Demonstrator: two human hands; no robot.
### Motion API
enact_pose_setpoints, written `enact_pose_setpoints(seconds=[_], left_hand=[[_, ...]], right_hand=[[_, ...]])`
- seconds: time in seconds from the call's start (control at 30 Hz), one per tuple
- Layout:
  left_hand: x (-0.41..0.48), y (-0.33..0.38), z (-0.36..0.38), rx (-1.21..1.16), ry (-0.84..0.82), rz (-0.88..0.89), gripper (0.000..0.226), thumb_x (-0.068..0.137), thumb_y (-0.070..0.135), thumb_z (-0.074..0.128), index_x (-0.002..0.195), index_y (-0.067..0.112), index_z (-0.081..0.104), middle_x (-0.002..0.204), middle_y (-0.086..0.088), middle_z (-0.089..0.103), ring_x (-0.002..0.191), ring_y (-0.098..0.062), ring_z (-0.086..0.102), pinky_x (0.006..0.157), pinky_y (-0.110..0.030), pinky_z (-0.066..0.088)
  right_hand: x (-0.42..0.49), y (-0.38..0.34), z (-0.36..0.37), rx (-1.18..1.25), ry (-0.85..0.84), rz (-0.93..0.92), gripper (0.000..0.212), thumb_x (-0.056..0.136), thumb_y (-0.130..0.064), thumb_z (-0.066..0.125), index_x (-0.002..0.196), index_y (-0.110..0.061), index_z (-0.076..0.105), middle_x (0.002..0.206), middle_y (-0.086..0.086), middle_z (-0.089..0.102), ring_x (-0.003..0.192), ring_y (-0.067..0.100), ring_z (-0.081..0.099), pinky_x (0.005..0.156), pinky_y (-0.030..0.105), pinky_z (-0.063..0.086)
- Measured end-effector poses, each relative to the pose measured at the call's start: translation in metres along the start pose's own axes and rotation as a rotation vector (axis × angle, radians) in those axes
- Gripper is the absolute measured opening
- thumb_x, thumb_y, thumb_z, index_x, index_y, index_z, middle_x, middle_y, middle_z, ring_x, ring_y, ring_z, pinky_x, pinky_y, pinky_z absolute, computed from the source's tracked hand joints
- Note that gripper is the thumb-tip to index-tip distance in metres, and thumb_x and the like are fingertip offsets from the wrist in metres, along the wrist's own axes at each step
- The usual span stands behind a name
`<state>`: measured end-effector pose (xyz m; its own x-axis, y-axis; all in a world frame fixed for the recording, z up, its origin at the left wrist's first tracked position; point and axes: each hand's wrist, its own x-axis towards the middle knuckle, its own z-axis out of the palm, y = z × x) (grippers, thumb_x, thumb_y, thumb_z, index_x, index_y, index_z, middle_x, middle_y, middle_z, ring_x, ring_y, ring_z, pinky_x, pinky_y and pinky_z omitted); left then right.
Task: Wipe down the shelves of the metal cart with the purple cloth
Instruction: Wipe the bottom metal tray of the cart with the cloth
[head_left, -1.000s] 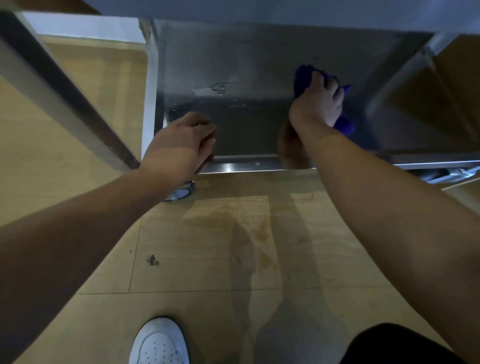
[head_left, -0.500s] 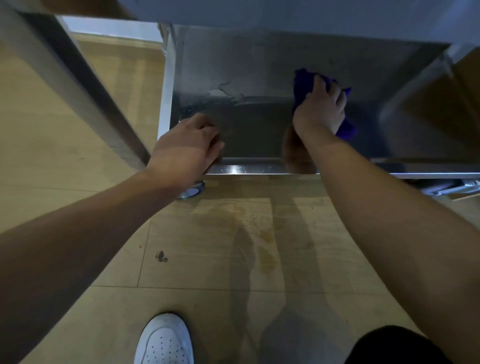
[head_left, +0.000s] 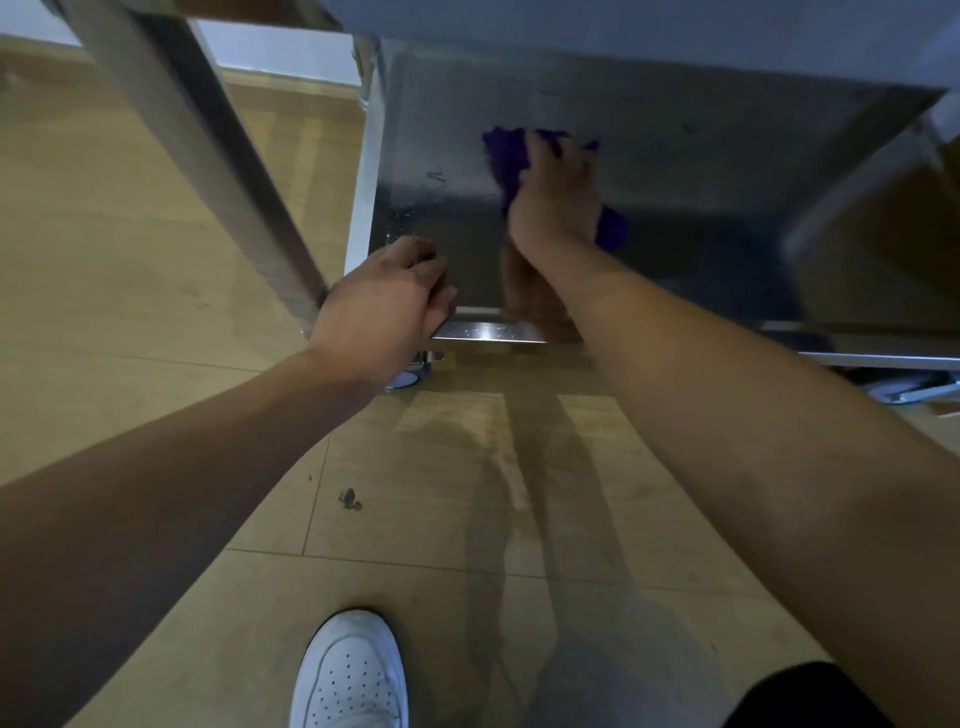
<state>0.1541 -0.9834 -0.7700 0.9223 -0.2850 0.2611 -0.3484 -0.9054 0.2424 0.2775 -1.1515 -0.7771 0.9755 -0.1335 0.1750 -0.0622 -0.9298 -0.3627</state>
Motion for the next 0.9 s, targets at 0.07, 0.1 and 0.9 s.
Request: enact_pose_setpoints(seconds=[0.07,0.1,0.9], left_hand=[[0.001,0.0,0.0,0.015,-0.001,-0.016,0.033,0.096,0.033,0.051,0.114,0.01,0.065,0.126,-0.006,0.057,0.101,-0.028,0.061,0.073,-0.04,0.055],[0.001,0.0,0.0,0.017,-0.003,-0.018,0.033,0.096,0.034,0.05,0.113,0.01,0.065,0.126,-0.005,0.057,0.101,-0.028,0.061,0.073,-0.04,0.055],[0.002,0.0,0.008,-0.005,-0.024,0.006,0.037,0.095,0.032,0.038,0.099,0.01,0.067,0.111,-0.006,0.059,0.094,-0.023,0.06,0.07,-0.039,0.053]], right_hand=[[0.007,0.024,-0.009,-0.039,0.012,0.177,0.051,0.098,-0.02,0.043,0.148,-0.025,0.032,0.154,0.01,0.028,0.142,0.035,0.023,0.115,0.043,0.024],[0.009,0.03,-0.012,-0.044,0.008,0.26,0.055,0.097,-0.021,0.047,0.149,-0.025,0.029,0.156,0.01,0.025,0.144,0.036,0.019,0.117,0.045,0.02],[0.013,-0.054,0.021,0.118,-0.086,-0.198,0.047,0.095,-0.013,0.045,0.141,-0.023,0.045,0.147,0.003,0.041,0.135,0.026,0.036,0.11,0.037,0.031]])
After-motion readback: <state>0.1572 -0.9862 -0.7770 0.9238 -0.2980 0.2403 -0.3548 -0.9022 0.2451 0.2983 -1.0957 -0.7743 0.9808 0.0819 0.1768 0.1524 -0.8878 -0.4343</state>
